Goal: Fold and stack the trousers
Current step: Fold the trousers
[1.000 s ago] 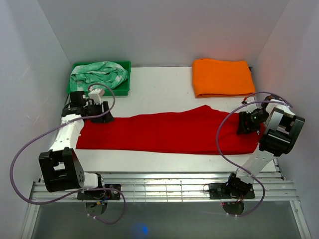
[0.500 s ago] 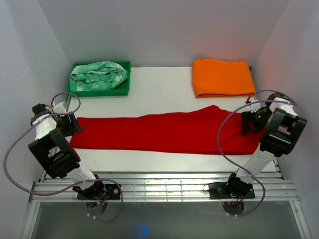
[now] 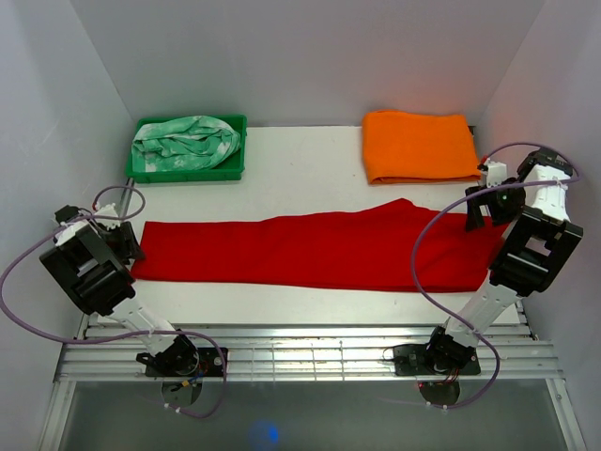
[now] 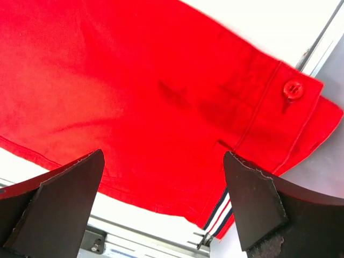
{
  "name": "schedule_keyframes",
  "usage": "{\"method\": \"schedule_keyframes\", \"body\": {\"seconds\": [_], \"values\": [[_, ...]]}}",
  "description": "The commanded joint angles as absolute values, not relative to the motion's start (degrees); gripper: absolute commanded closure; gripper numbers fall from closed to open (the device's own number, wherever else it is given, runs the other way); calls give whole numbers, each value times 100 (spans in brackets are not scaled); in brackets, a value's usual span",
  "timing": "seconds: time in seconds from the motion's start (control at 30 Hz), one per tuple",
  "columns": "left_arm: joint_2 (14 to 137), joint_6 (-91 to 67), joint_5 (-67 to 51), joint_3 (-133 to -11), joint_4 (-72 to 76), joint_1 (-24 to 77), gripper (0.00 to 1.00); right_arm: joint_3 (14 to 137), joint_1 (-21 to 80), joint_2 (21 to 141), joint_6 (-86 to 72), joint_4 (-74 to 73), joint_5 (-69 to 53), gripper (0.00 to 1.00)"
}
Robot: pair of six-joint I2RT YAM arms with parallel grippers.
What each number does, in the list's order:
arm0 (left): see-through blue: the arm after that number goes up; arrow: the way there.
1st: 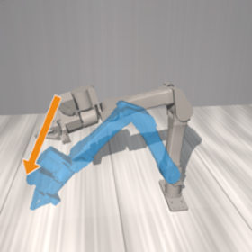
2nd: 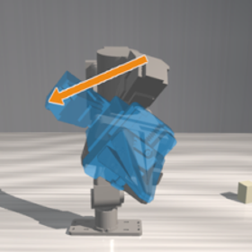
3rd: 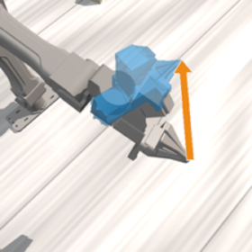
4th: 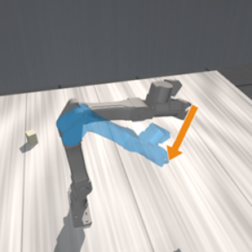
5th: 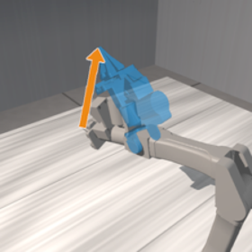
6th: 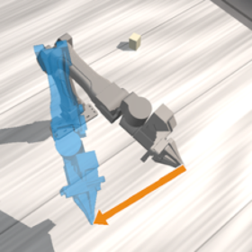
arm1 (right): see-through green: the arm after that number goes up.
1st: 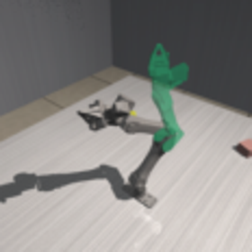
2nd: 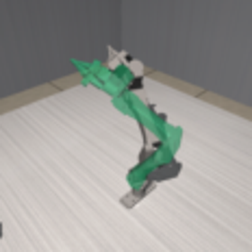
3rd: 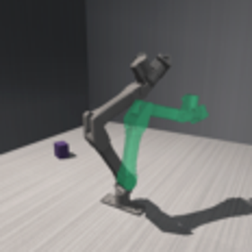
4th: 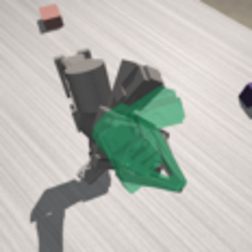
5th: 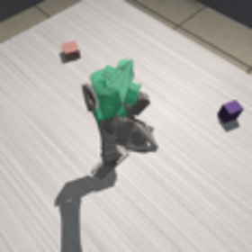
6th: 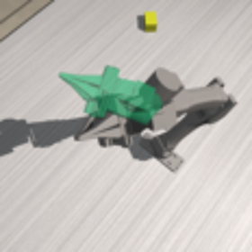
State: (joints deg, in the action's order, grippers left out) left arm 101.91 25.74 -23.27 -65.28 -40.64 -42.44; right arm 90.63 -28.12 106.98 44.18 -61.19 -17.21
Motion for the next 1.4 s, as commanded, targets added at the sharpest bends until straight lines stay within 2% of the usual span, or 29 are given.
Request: {"method": "schedule_keyframes", "body": {"seconds": [0.0,0.3,0.47,0.77,0.93,1.2,1.37], "values": [[10291,2812,-2180,-6223,-3613,-4245,38,9079,-2848,10486,4509,-6381,-1714,3],[10600,2839,-2284,-5889,-3366,-4157,53,8991,-2856,10494,4561,-6267,-1451,4],[10477,2856,-2531,-5801,-3542,-4000,50,8921,-2944,10547,4597,-6152,-1371,4],[10415,2786,-2444,-5502,-3507,-3823,51,8947,-2953,10556,4605,-6152,-1398,4],[10520,2663,-2154,-5282,-3331,-3718,61,8956,-2953,10591,4597,-6117,-1397,4],[10529,2637,-2460,-5782,-3858,-3718,99,8965,-2953,10591,4605,-6108,-1371,5],[10301,2540,-2759,-6318,-4218,-3832,100,8991,-2953,10608,4571,-6100,-1441,5]]}}
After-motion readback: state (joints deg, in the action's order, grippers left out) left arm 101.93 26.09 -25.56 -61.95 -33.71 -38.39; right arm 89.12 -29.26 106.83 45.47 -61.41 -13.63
